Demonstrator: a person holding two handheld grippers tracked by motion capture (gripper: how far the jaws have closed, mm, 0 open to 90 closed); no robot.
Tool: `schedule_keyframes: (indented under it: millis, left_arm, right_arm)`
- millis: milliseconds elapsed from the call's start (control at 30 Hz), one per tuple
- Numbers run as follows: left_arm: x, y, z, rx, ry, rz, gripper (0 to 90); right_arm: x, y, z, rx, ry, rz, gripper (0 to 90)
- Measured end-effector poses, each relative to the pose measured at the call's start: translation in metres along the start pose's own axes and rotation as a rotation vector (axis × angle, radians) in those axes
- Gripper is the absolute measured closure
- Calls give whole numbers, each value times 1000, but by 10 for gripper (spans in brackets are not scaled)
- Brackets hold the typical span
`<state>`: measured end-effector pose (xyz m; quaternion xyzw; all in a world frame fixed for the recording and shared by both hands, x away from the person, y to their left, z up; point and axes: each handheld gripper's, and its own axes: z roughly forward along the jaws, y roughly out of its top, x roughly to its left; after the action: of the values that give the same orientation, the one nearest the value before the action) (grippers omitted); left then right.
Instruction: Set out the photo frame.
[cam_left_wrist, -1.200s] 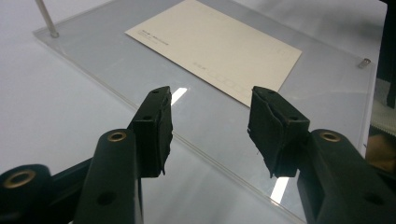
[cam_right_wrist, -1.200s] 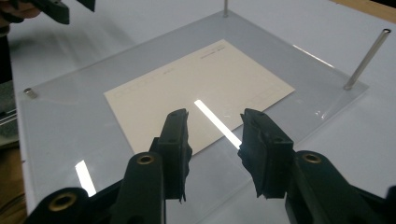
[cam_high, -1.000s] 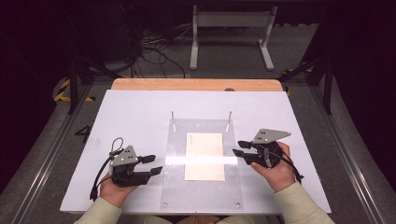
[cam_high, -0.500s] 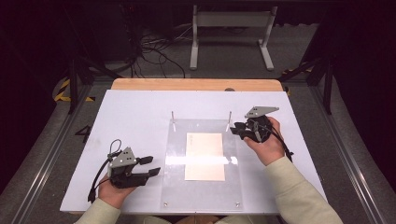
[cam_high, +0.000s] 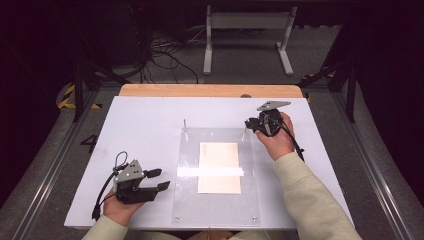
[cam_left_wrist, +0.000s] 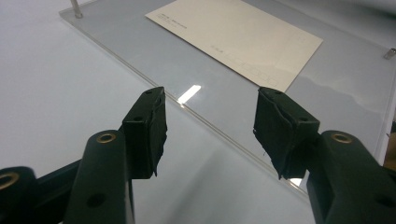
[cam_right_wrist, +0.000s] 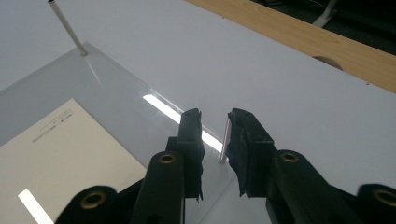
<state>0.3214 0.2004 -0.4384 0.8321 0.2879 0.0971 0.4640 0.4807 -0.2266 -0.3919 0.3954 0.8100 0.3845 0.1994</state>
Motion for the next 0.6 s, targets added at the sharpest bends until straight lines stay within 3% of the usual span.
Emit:
schedule_keyframes:
  millis: [167, 367, 600]
  left_arm:
    - [0, 0, 1, 1, -2, 2, 440]
    - [0, 0, 1, 0, -2, 3, 437]
    - [0, 0, 2, 1, -5, 4, 431]
  right_arm:
    - [-6, -4, 12, -14, -27, 26, 731]
    - [-8, -6, 20, -59, -12, 60, 761]
    - [-4, -9, 27, -71, -51, 63, 851]
